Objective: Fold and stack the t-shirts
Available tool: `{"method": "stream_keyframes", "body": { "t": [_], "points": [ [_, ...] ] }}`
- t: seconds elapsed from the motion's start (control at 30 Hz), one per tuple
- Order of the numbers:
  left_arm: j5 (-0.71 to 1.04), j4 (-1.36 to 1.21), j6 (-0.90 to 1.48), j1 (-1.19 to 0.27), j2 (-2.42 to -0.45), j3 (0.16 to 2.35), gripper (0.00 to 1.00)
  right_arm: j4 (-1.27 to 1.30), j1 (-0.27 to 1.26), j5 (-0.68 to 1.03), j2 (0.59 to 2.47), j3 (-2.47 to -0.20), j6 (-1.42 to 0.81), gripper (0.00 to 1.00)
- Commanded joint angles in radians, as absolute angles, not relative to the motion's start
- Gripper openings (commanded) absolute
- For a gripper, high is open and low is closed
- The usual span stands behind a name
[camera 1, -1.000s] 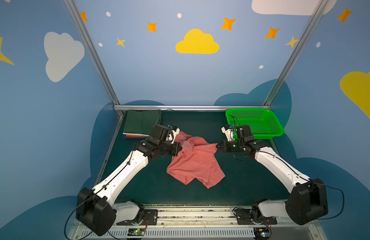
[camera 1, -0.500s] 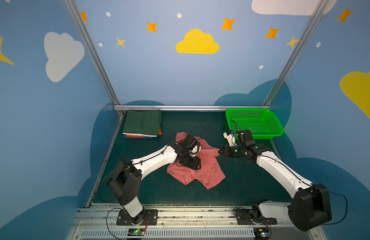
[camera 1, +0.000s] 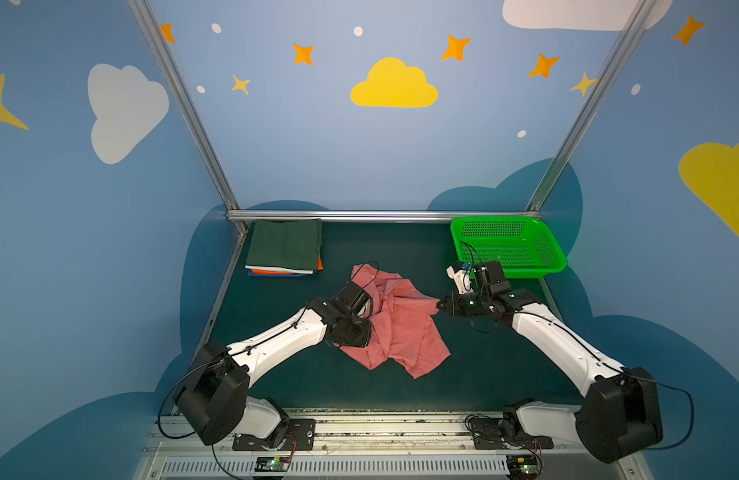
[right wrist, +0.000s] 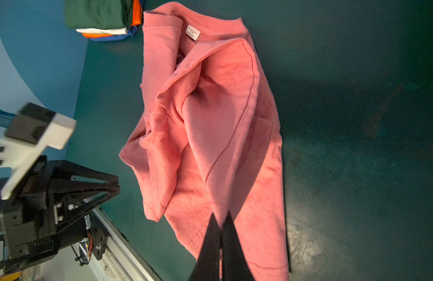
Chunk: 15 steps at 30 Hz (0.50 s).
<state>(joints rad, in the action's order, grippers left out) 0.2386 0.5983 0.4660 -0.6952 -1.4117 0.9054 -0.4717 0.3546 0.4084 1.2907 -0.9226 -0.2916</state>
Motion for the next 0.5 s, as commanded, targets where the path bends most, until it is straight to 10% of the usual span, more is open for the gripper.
{"method": "stream_keyframes", "body": {
  "t": [0.0, 0.47],
  "points": [
    [0.285, 0.490, 0.603, -0.712, -1.375, 0.834, 0.27, -0.464, 0.348, 0.423, 1.287, -0.905, -0.299, 0.00],
    [0.348, 0.291, 0.739, -0.732, -1.437, 0.718, 0.30, -0.443, 0.348, 0.439, 1.285, -0.881, -0.308, 0.00]
  ]
}}
